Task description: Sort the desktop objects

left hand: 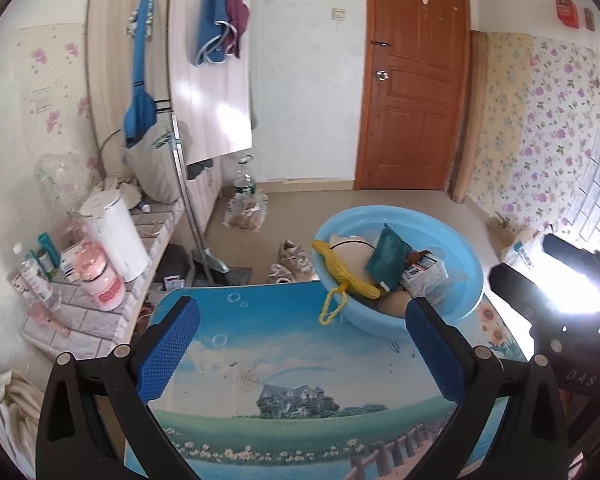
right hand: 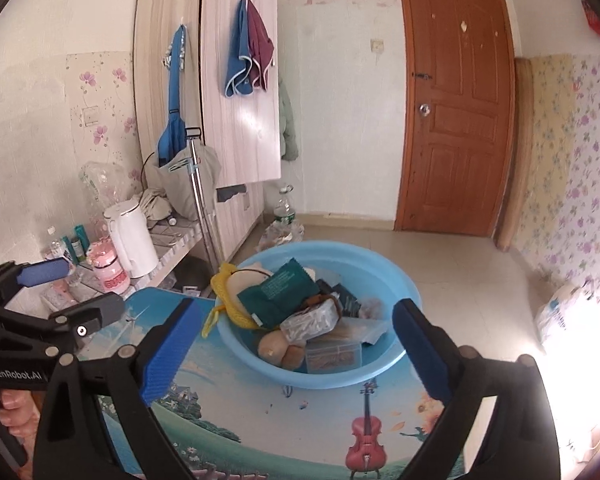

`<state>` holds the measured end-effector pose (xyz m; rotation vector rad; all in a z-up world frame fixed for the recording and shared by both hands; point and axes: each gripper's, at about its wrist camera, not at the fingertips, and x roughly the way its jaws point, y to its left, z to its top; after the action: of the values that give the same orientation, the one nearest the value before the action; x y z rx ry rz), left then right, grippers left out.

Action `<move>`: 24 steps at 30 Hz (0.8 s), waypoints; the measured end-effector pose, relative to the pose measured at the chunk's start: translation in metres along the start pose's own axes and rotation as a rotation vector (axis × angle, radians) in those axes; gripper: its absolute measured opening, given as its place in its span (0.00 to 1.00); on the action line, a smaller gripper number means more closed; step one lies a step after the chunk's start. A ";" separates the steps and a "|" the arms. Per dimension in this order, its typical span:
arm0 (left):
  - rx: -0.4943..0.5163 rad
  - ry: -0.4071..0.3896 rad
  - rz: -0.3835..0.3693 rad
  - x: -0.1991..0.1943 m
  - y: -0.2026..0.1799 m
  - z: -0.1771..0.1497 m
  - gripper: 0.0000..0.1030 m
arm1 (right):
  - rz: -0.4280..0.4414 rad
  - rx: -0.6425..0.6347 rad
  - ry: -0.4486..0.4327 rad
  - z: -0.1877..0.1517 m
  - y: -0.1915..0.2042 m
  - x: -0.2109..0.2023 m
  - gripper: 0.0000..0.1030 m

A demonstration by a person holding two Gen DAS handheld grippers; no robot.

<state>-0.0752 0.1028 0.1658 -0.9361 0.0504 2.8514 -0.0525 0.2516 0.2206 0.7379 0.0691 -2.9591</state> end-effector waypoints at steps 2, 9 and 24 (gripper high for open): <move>0.006 0.018 0.060 -0.005 0.002 0.000 1.00 | -0.016 -0.005 -0.004 0.001 0.003 -0.008 1.00; -0.020 0.022 0.060 -0.013 0.012 -0.005 1.00 | 0.015 0.019 0.025 0.001 0.008 -0.015 1.00; 0.009 0.070 0.082 0.036 -0.002 -0.025 1.00 | -0.002 0.038 0.080 -0.020 0.006 0.013 1.00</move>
<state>-0.0889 0.1077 0.1241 -1.0561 0.1109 2.8893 -0.0546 0.2462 0.1970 0.8612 0.0198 -2.9401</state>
